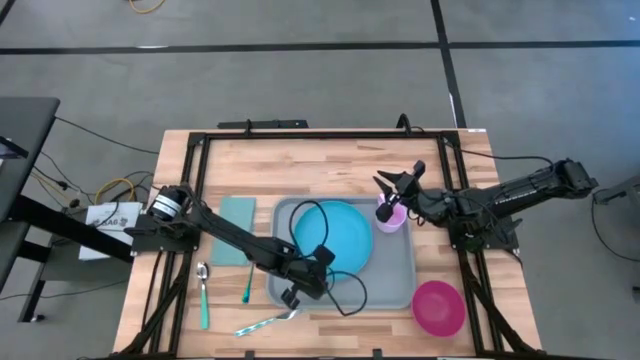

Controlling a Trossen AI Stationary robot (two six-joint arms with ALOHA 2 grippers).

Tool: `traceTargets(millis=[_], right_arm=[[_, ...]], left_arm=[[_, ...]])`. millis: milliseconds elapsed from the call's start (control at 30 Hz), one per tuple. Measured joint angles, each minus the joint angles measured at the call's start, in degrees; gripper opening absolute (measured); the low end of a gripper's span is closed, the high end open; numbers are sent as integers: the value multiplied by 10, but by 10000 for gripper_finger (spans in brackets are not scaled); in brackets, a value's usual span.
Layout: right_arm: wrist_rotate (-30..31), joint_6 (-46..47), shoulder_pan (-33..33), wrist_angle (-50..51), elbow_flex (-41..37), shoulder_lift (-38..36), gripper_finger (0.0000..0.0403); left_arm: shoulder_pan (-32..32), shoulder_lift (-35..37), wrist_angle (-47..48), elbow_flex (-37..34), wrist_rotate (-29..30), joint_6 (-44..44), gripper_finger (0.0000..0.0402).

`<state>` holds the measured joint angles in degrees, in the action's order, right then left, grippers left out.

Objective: Set up tray
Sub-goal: Put the blue plate on the gray serving tray under the pink mug

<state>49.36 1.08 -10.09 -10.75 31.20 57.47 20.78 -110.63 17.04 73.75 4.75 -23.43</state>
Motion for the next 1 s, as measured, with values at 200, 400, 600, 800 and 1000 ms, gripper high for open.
traceTargets(millis=[200, 400, 600, 800, 1000], right_arm=[[0, 0, 5, -4, 0, 0, 79], [0, 0, 5, -5, 0, 0, 79], [0, 4, -3, -5, 0, 0, 79], [0, 4, -7, -9, 0, 0, 79], [0, 4, -7, -11, 0, 0, 79]], left_arm=[[-4, 0, 64, 38, 181, 46, 17], [-18, 0, 179, 76, 258, 134, 2], [-48, 19, 452, 96, 362, 274, 0], [-71, 66, 551, 29, 384, 423, 0], [-86, 106, 323, -114, 319, 370, 0]])
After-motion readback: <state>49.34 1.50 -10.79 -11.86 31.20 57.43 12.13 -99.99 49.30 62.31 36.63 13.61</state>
